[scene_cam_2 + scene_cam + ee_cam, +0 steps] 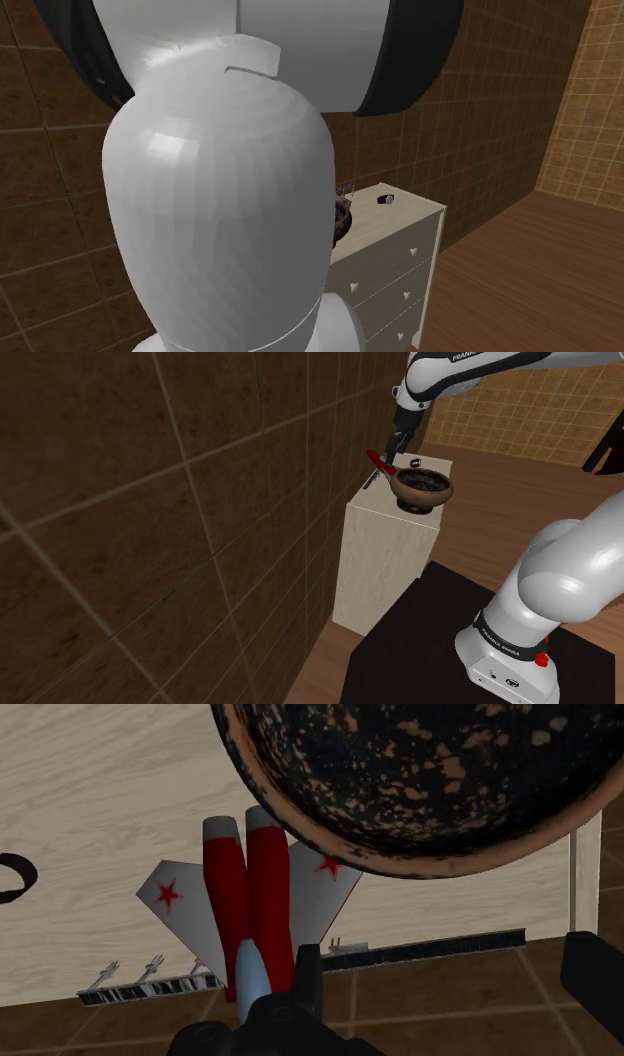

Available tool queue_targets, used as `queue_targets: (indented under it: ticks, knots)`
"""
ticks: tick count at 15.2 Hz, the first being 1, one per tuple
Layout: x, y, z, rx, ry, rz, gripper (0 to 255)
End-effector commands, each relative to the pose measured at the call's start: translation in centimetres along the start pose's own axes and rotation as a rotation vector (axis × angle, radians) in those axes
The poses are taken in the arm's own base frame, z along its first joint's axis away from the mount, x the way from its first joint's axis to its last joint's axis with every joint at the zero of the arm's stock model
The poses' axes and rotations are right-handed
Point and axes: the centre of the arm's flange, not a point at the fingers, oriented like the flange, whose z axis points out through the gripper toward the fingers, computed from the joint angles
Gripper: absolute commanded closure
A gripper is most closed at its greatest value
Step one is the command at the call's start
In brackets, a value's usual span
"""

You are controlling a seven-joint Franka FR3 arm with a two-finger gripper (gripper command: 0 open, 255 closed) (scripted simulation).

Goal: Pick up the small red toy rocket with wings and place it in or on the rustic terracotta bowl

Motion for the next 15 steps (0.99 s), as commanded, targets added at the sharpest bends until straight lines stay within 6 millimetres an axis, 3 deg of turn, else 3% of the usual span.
queue_targets:
  ticks: [1, 9, 15]
  knots:
    - [1.4, 1.8, 0.7, 0.001, 0.017, -0.009, 0]
    - [6.9, 9.1, 4.5, 0.010, 0.076, -0.036, 0]
    - [7.1, 9.1, 7.7, 0.010, 0.076, -0.036, 0]
